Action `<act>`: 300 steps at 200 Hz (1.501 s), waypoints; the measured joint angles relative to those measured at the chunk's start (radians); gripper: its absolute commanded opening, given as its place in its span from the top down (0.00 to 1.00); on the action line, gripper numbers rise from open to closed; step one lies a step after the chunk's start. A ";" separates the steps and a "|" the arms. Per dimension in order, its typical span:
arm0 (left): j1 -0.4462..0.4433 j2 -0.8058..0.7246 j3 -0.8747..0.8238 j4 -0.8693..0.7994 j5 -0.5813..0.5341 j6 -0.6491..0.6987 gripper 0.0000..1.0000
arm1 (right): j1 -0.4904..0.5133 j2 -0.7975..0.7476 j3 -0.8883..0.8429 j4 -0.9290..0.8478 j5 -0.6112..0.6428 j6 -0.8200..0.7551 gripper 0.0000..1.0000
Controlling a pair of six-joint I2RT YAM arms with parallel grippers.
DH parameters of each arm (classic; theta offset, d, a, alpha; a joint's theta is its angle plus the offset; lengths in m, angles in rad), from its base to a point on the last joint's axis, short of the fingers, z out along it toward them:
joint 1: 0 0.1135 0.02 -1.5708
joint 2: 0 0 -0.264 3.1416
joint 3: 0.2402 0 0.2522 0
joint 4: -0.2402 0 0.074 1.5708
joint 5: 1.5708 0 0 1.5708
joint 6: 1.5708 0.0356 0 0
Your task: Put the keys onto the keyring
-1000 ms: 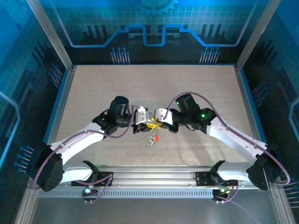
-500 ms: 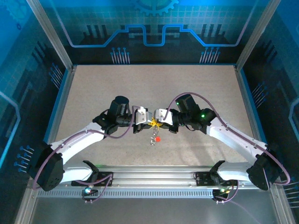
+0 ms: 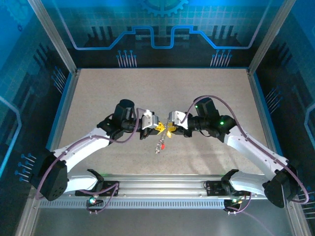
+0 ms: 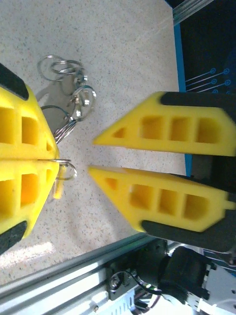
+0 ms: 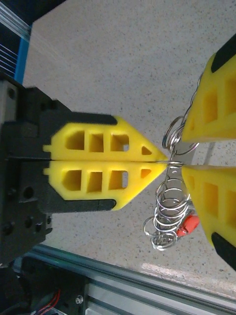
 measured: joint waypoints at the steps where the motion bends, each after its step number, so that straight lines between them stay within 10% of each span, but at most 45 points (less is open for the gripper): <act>1: 0.002 0.000 -0.003 0.006 0.003 -0.004 1.00 | -0.001 -0.001 0.000 0.000 -0.002 0.000 0.80; 119: 0.024 0.000 -0.116 0.374 0.088 -0.242 1.00 | -0.010 0.007 0.000 -0.007 -0.092 0.027 0.79; 168: 0.026 0.000 -0.124 0.397 0.087 -0.254 1.00 | -0.013 0.026 0.000 -0.008 -0.077 0.068 1.00; 300: 0.026 0.036 -0.160 0.588 0.086 -0.366 1.00 | -0.037 0.004 -0.050 0.068 -0.069 0.132 0.84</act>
